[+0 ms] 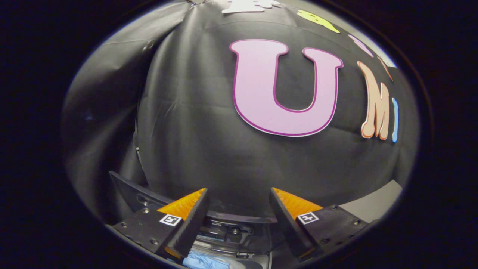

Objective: Put the clothes into the washing machine and then close the washing machine lid.

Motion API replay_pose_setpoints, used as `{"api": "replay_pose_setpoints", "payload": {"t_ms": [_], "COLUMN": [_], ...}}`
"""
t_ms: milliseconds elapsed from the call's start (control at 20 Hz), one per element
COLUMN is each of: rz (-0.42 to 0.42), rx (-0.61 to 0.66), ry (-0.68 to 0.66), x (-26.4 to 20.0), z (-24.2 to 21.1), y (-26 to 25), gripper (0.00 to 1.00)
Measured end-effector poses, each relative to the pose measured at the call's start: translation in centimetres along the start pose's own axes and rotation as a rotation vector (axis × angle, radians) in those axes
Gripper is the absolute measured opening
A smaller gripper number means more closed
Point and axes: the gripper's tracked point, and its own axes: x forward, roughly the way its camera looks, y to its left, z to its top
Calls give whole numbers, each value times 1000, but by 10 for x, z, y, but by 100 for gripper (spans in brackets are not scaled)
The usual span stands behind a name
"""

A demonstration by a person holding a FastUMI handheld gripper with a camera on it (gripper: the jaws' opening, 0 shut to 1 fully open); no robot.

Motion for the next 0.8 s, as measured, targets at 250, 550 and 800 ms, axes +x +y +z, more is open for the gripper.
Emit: {"api": "replay_pose_setpoints", "payload": {"t_ms": [250,550,800], "rz": [62,94,110], "rx": [97,161,153], "ry": [44,62,80], "x": [0,-2,-6], "z": [-8,-13,-16], "y": [1,3,5], "gripper": [98,98,98]}}
